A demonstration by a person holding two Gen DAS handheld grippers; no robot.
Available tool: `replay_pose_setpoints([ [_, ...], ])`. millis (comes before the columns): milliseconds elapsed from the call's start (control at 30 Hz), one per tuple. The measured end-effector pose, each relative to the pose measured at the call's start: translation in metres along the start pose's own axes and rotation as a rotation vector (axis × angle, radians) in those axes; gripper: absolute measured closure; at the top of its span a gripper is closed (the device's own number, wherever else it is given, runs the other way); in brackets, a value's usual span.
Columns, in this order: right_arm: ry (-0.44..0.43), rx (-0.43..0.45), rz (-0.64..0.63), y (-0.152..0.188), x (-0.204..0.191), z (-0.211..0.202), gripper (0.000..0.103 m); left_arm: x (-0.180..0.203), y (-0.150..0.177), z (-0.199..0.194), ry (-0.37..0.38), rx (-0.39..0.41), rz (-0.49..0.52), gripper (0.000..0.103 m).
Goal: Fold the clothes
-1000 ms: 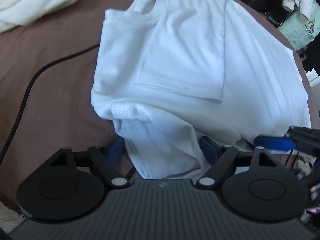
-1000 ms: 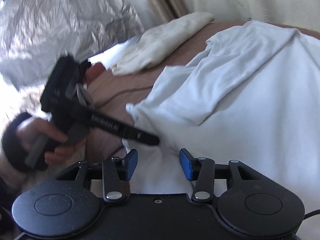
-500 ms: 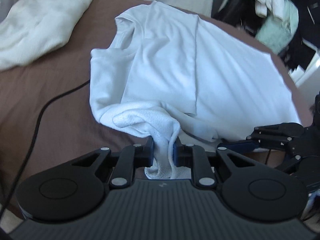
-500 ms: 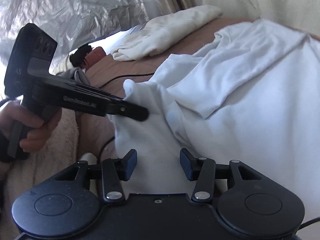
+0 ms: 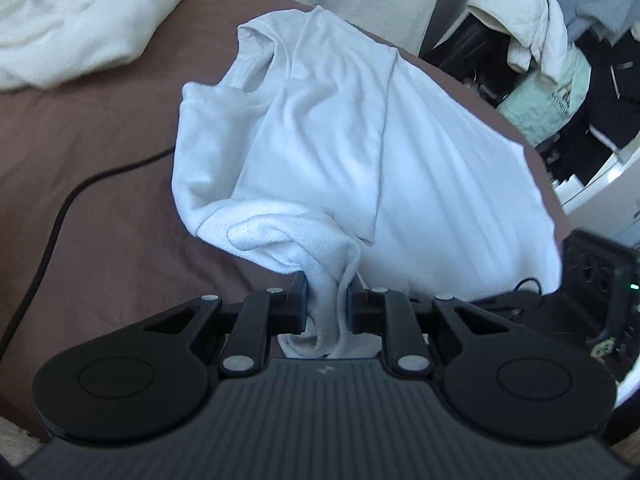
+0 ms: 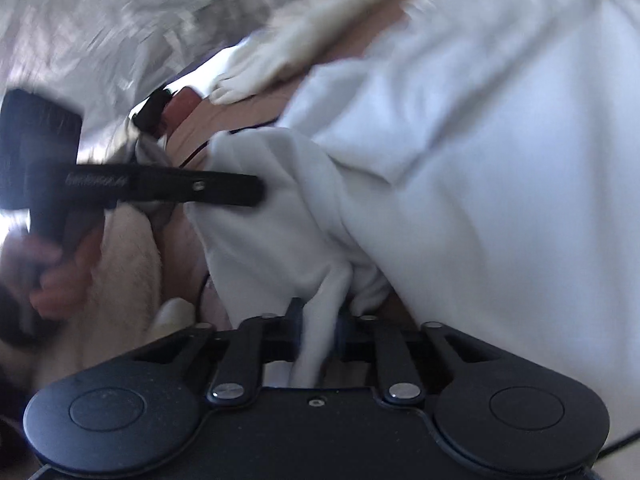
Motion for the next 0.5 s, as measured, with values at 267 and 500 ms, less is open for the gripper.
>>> replay_pose_setpoints([
  [267,-0.270,0.082,-0.101,0.003,-0.036,-0.032,0.090,-0.005,-0.001,-0.024,-0.011,0.043,-0.009,0.086],
  [500,-0.275,0.081,-0.108,0.000,-0.040,-0.038,0.090,-0.014,0.013,-0.041,-0.015,0.060,-0.046,0.083],
])
Point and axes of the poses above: each gripper's, at about its wrist camera, not at the fingertips, and z roughly the way its jaws point, x to its right, y to its underside, the point moved 1 cm from there along z, roughly the way its jaws point, and after that the axes turned 5 degrees about -x, right-handed, at the moved point
